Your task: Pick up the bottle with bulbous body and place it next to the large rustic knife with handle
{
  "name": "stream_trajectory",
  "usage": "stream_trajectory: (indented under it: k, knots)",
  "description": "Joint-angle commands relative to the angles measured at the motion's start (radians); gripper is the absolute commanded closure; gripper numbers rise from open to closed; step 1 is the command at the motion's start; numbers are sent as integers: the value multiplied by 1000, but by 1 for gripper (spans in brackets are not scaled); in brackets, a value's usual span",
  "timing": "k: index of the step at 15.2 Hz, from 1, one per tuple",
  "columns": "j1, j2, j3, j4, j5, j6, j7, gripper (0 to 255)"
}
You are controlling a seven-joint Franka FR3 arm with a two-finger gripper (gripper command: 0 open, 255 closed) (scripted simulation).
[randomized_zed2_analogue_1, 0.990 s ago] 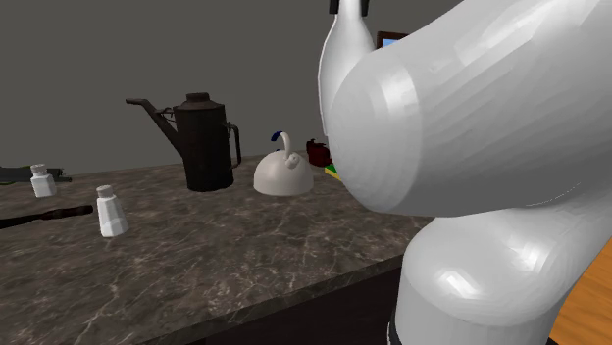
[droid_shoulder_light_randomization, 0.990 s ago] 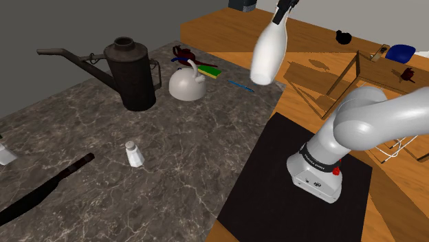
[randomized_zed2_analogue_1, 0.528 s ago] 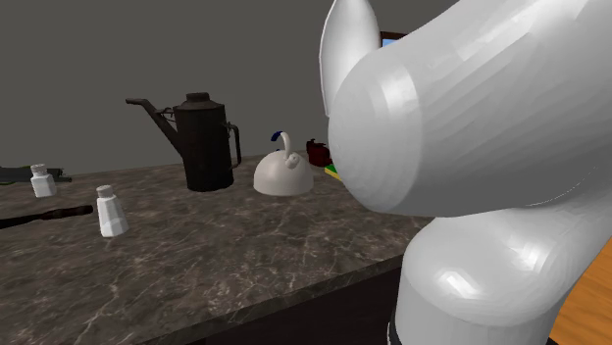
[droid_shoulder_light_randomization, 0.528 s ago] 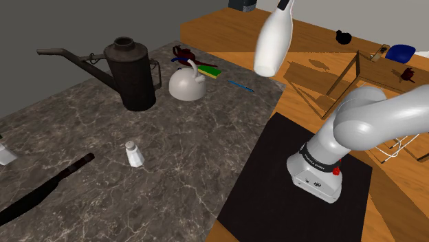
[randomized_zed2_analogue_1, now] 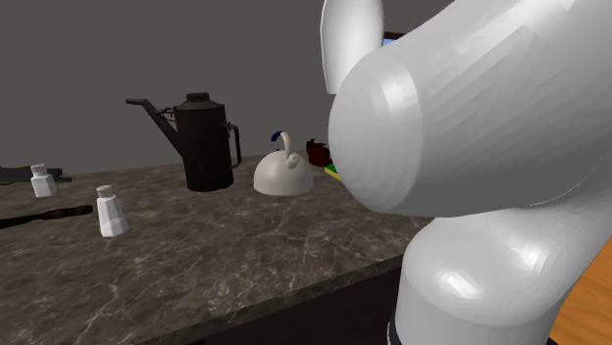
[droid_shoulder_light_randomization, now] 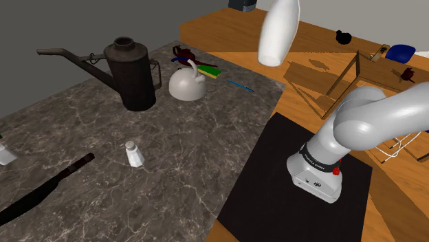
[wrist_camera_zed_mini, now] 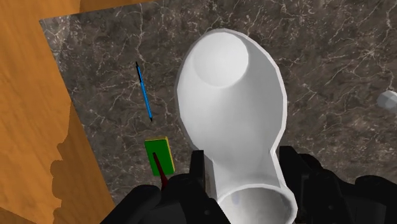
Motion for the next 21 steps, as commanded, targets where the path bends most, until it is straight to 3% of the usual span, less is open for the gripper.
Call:
stream_trajectory:
  k: [1,3,12,21]
  knots:
    - [1,17,1,43,1,-25,1,255]
    - [1,29,1,71,2,-42,0,255]
    - [34,111,163,3,63,108,182,255]
    - [61,278,324,31,79,250,364,255]
